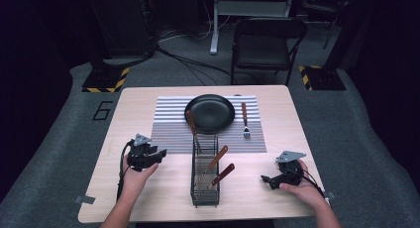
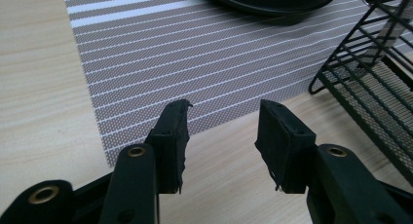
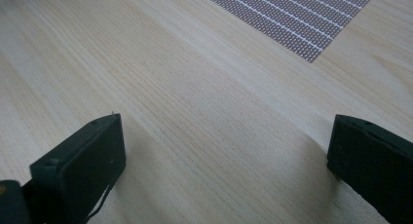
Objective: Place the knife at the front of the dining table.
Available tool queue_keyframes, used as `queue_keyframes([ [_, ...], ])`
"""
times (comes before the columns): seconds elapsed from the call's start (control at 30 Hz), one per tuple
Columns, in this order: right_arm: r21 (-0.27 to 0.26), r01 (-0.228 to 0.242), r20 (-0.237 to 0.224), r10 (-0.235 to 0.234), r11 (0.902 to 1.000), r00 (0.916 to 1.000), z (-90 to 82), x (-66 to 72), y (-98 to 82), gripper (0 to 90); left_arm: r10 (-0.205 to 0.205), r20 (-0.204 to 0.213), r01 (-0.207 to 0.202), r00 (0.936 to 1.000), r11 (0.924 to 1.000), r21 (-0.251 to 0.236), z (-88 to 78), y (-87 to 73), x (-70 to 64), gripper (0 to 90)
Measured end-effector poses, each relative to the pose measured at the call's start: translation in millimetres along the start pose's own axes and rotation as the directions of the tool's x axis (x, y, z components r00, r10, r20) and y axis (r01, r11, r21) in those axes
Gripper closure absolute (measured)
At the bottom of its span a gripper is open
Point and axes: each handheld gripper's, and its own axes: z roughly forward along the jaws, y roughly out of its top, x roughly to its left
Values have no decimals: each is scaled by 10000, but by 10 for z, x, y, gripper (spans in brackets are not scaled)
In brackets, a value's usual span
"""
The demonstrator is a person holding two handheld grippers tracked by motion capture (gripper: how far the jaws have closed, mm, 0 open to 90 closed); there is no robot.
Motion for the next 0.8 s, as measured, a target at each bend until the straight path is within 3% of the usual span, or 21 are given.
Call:
queue_keyframes([
  [0.3, 2, -3, 3, 3, 10000, 10000, 0, 0, 0, 0, 94, 492, -73, 9987, 9990, -433, -86, 161, -138, 600],
  [0.5, 14, 5, 13, -5, 10000, 10000, -1, 0, 0, 0, 486, 755, -464, 9960, 9985, -304, -105, 288, -215, 614],
  [0.8, 1, -11, 1, 11, 10000, 10000, 0, 0, 0, 0, 684, 1076, -655, 9918, 9974, -304, -118, 450, -312, 627],
])
